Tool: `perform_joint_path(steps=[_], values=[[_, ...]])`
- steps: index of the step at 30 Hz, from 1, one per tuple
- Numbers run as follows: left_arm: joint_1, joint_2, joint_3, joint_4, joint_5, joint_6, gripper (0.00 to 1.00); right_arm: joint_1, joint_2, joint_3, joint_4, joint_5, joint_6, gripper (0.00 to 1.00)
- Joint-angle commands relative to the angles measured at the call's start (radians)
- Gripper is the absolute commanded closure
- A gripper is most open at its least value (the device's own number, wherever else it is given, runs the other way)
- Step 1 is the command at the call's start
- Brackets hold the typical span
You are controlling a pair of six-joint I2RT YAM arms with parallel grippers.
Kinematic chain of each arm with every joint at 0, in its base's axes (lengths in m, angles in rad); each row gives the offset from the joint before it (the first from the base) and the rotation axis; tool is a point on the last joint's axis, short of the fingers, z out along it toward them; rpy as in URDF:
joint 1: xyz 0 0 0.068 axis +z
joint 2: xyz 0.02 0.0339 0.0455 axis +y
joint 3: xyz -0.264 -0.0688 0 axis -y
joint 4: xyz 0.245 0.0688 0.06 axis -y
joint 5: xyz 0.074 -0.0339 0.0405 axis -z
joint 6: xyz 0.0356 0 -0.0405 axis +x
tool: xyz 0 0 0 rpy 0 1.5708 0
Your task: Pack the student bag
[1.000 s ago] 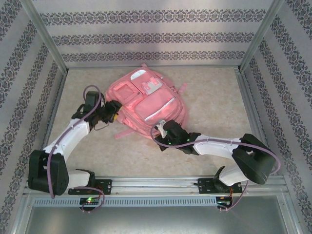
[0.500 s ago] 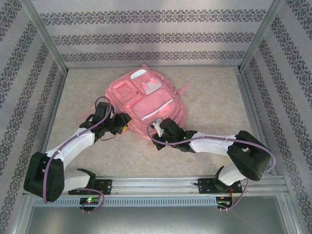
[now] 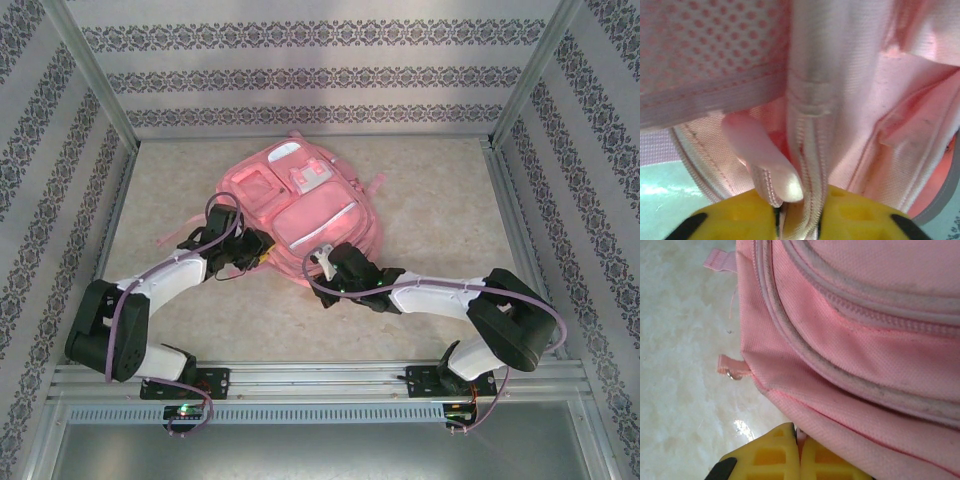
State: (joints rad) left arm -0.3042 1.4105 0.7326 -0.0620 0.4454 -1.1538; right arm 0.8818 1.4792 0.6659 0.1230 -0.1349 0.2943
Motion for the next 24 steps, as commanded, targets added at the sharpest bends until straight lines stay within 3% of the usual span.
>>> perform_joint_path(steps=[1,9,24], values=[[-0.005,0.016,0.052,0.060,-0.042,0.027,0.83,0.011,-0.046,-0.019,0.008,0.030,0.022,1.00],[0.010,0.005,0.052,0.076,-0.048,-0.003,1.00,0.011,-0.082,-0.068,-0.069,0.066,0.062,1.00],[0.034,-0.039,0.059,0.018,-0.063,0.027,1.00,-0.041,-0.135,-0.065,-0.209,0.159,0.097,1.00]])
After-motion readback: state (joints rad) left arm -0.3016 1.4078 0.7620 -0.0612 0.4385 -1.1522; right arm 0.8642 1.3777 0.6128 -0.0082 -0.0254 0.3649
